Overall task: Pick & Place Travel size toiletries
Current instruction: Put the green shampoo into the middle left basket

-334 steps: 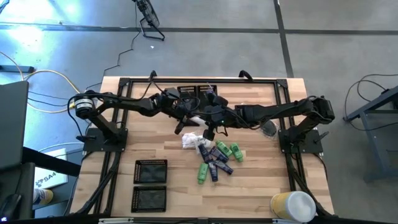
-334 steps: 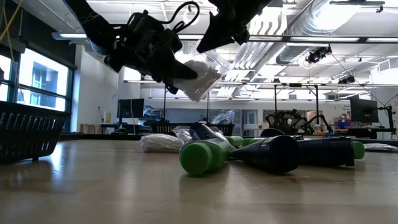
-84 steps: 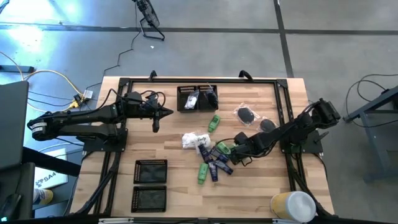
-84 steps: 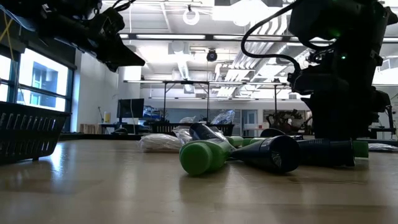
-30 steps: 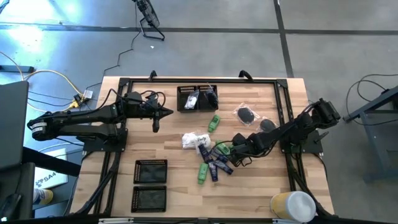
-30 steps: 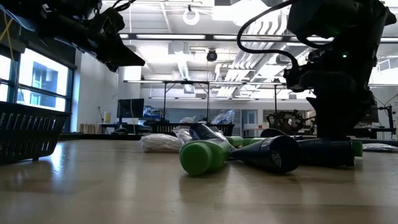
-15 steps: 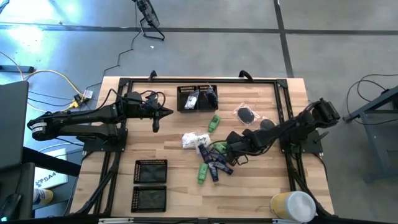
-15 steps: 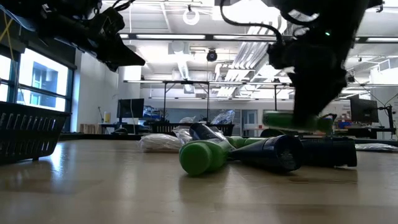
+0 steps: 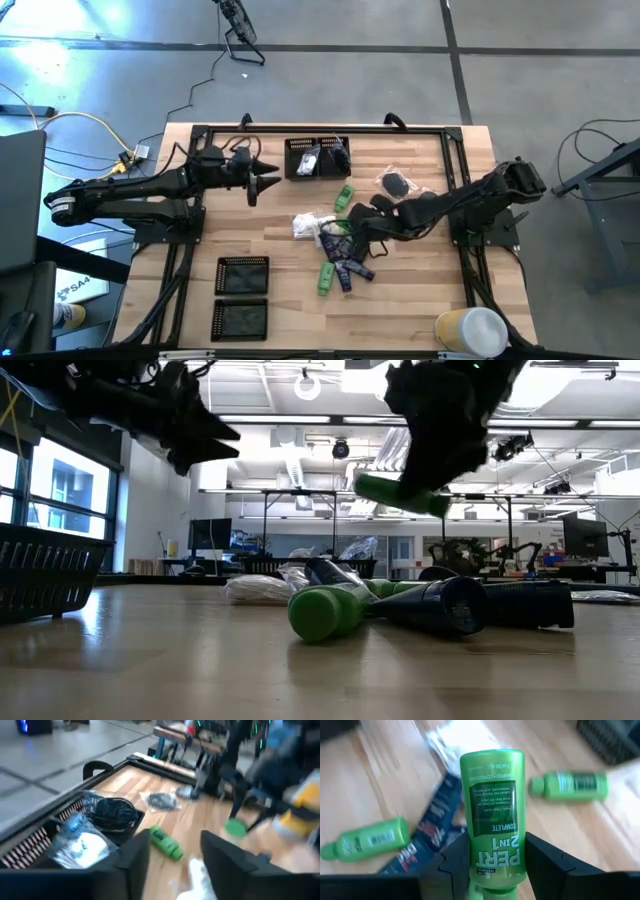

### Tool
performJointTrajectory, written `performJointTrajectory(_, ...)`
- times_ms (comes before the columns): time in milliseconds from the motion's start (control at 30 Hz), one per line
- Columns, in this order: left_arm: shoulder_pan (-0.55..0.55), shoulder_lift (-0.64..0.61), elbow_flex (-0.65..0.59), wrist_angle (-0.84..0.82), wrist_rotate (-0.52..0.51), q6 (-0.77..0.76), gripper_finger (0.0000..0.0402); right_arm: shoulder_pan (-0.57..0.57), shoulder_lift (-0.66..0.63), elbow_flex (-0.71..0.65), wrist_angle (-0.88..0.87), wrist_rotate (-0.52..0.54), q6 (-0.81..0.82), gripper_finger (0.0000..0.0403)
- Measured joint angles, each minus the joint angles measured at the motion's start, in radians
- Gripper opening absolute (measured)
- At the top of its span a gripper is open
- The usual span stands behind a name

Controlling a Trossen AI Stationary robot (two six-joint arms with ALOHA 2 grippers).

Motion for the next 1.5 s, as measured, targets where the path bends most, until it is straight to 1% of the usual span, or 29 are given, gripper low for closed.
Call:
performJointTrajectory(100,0.000,0.000,0.000,0.008,0.006,-0.197,0.0229,-0.004,0.000,0.012,0.054,0.036,-0.067,0.0155)
performJointTrajectory(200,0.000,0.000,0.000,-0.004,0.025,-0.407,0.0257,-0.010,0.000,0.013,0.124,0.058,-0.145,0.0154)
performJointTrajectory(333,0.000,0.022,0.000,0.015,0.064,-0.641,0.0266,-0.018,0.000,0.013,0.187,0.085,-0.236,0.0152)
performJointTrajectory(433,-0.001,0.053,0.000,0.057,0.102,-0.725,0.0266,-0.025,0.000,0.013,0.221,0.096,-0.292,0.0155)
performJointTrajectory(567,-0.022,0.138,0.000,0.101,0.096,-0.754,0.0267,-0.036,0.000,0.013,0.241,0.097,-0.354,0.0154)
performJointTrajectory(700,-0.068,0.257,0.007,0.218,0.090,-0.788,0.0267,-0.050,0.000,0.013,0.239,0.100,-0.363,0.0152)
performJointTrajectory(867,-0.114,0.405,0.076,0.353,0.081,-0.806,0.0267,-0.053,0.000,0.013,0.239,0.100,-0.388,0.0156)
performJointTrajectory(1033,-0.141,0.533,0.178,0.357,0.077,-0.806,0.0267,-0.057,0.000,0.013,0.238,0.119,-0.395,0.0153)
performJointTrajectory(1200,-0.175,0.629,0.261,0.356,0.086,-0.790,0.0267,-0.058,0.000,0.013,0.225,0.138,-0.415,0.0154)
performJointTrajectory(1300,-0.178,0.649,0.293,0.338,0.117,-0.758,0.0267,-0.058,0.000,0.013,0.201,0.140,-0.413,0.0152)
performJointTrajectory(1400,-0.177,0.651,0.308,0.285,0.124,-0.755,0.0267,-0.058,0.000,0.013,0.200,0.144,-0.413,0.0153)
performJointTrajectory(1500,-0.183,0.651,0.311,0.278,0.124,-0.768,0.0267,-0.061,0.000,0.013,0.199,0.144,-0.414,0.0154)
